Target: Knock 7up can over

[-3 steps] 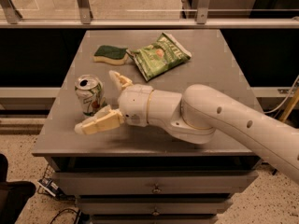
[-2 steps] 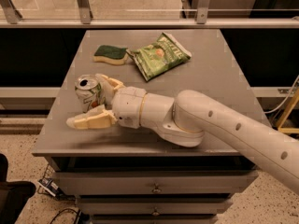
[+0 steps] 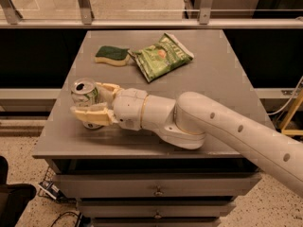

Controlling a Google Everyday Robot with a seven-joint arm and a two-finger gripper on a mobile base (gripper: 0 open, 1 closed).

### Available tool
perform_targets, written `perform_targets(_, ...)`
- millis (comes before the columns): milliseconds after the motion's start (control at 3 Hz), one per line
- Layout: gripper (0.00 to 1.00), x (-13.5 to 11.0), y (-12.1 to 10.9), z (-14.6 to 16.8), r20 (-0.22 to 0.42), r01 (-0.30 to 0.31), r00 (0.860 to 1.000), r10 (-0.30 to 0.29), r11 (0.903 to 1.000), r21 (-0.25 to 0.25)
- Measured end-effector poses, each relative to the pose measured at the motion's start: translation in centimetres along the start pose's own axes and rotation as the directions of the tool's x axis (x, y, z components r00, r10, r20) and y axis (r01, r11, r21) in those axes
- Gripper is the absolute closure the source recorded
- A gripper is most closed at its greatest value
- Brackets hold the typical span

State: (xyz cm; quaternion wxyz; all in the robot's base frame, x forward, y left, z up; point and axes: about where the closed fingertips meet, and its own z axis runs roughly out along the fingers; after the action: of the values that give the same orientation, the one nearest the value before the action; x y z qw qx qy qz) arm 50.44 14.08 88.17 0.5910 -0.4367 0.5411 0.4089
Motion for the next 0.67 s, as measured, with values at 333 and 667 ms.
perform_targets(333, 0.87, -0.07, 0.13, 0.13, 0.000, 0.001, 1.000, -0.001, 1.0000, -0.003)
perform_targets(667, 1.00, -0.14, 0.26, 0.27, 0.001, 0.002, 1.000, -0.002, 1.0000, -0.006)
